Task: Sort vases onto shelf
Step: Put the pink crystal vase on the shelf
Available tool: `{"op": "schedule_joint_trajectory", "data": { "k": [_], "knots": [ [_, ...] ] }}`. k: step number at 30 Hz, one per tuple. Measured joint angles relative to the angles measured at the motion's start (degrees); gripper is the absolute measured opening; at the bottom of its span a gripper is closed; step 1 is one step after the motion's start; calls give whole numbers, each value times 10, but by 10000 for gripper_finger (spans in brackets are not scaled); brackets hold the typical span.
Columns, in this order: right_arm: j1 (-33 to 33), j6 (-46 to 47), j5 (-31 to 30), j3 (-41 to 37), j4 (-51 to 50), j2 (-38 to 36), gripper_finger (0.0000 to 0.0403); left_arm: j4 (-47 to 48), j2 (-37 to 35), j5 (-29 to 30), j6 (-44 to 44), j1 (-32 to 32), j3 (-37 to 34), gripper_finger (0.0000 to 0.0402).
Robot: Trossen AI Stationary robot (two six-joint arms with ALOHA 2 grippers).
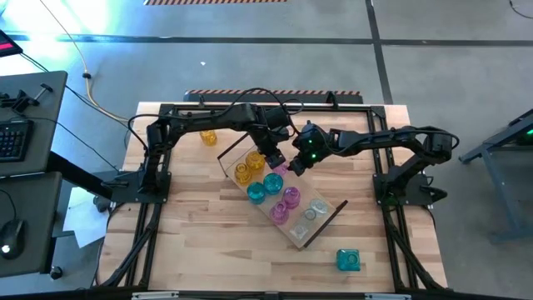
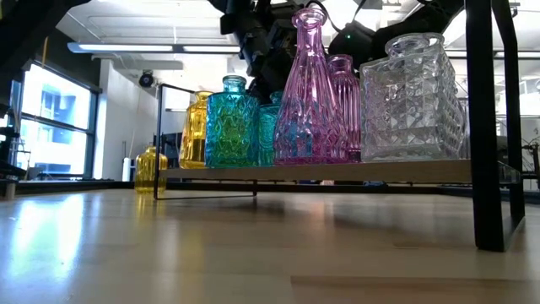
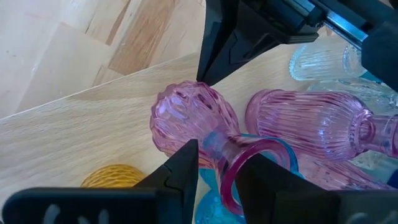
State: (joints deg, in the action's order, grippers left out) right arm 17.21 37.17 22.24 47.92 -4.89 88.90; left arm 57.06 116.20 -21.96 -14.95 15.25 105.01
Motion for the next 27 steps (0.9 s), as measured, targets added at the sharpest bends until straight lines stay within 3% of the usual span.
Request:
{"op": "schedule_joint_trajectory", "data": {
  "k": [9,15,27],
  "knots": [
    [0,1,-1,0,0,0,0,-3,0,-3,2,0,1,90],
    [0,3,-1,0,7,-1,0,-13,-2,-38,3,-1,34,103],
    [-8,14,4,0,7,-1,0,2,-2,-19,2,3,47,104]
  ]
}}
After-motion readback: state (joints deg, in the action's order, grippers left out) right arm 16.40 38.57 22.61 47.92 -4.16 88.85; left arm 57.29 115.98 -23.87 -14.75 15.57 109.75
